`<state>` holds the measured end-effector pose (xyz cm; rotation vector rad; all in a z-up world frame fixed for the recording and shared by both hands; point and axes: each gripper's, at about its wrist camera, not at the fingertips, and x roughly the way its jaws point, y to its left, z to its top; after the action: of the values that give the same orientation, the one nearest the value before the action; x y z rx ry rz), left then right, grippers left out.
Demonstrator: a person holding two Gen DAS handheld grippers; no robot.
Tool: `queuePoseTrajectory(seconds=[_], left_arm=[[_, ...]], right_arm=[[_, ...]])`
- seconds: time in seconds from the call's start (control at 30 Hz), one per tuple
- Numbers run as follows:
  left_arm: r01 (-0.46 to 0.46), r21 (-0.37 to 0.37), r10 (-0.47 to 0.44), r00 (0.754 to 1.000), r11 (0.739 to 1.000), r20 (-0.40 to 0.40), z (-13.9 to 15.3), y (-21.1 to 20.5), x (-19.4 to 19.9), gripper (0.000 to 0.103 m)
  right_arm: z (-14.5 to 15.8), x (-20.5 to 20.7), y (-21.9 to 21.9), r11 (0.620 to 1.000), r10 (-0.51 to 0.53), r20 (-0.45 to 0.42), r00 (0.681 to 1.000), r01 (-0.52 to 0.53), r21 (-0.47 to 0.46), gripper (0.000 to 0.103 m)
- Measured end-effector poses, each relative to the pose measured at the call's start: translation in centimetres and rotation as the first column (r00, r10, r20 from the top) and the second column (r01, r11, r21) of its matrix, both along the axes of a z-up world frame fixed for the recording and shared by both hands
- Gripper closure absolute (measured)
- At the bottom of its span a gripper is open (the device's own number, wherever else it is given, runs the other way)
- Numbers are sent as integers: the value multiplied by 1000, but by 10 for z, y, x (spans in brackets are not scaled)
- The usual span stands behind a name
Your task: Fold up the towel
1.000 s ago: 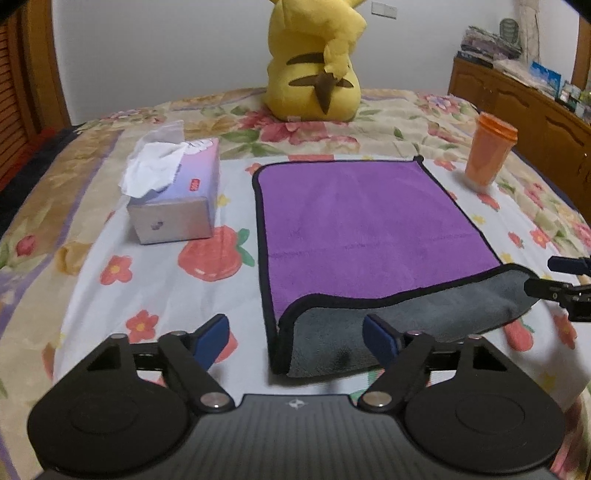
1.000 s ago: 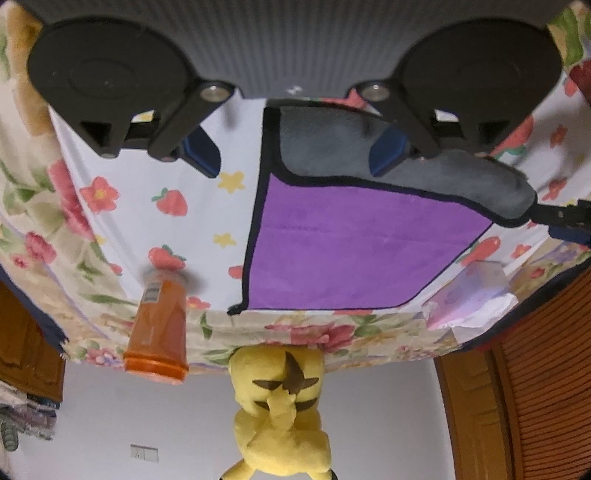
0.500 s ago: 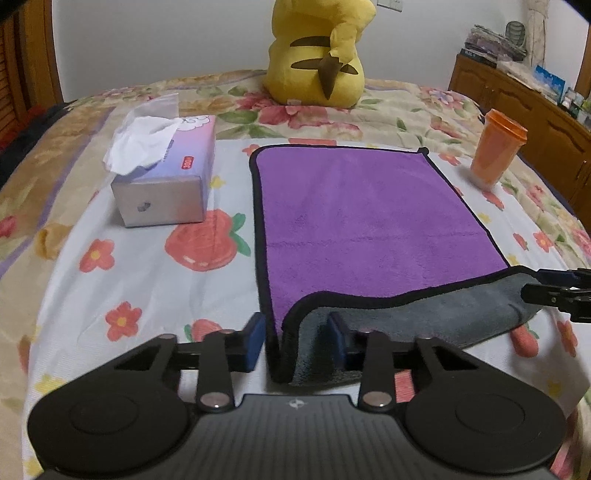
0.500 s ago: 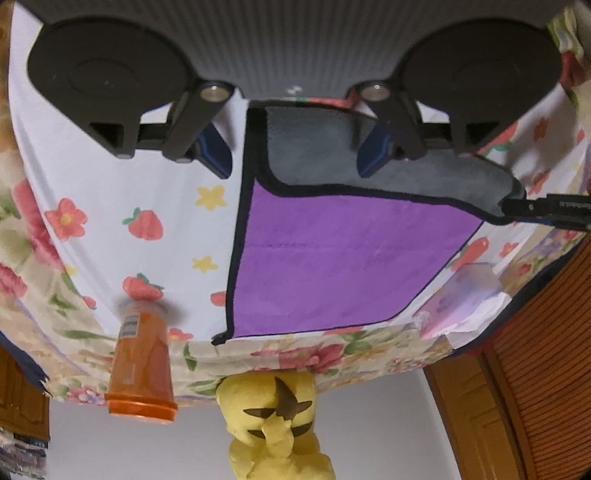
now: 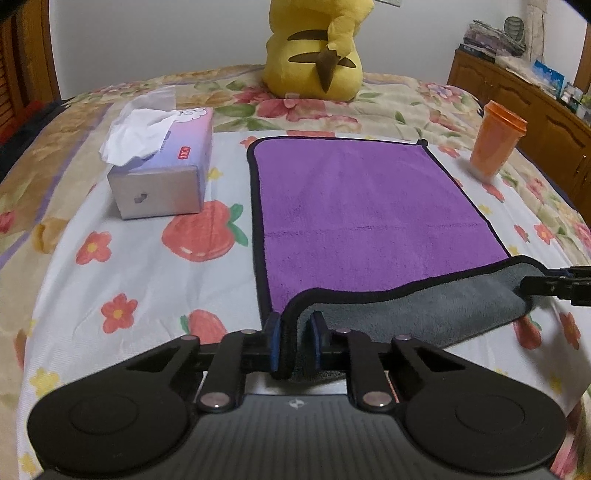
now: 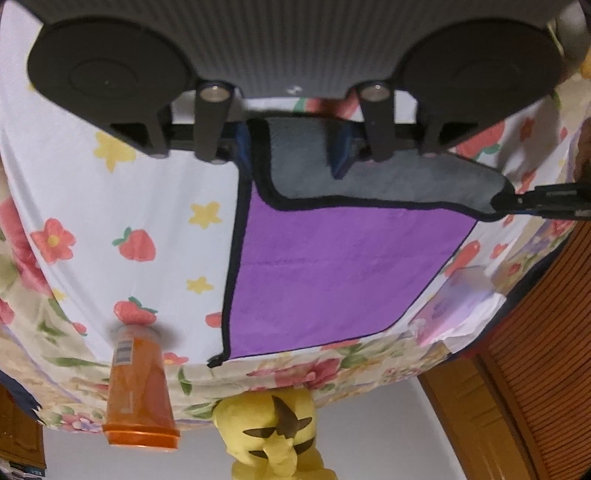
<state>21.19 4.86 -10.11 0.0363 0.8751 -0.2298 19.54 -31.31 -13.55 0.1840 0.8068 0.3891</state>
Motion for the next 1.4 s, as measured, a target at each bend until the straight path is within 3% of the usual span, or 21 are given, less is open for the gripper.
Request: queuePoseTrajectory(seconds=[0.27, 0.33, 0.47, 0.97, 1.4], left_arm=[[9, 16, -8, 1000, 1000, -7, -5, 0, -2, 93], [11, 16, -11, 1000, 1000, -11, -6, -1, -1, 97], [18, 8, -18, 1000, 1000, -1, -5, -2, -2, 102], [52, -16, -49, 987, 999, 154, 37, -7, -11, 103], [75, -21, -69, 977, 997, 200, 49, -12, -13, 103]], right_arm=[[4, 1, -5, 1000, 0, 13, 1000, 0, -3, 83], [3, 1, -6, 1000, 0, 14, 1000, 0, -8, 95], [3, 1, -6, 1000, 3, 25, 1000, -3, -9, 96], [23, -4, -14, 999, -26, 162, 986, 21, 34, 97], [26, 0, -15, 999, -25, 183, 983, 16, 47, 97]])
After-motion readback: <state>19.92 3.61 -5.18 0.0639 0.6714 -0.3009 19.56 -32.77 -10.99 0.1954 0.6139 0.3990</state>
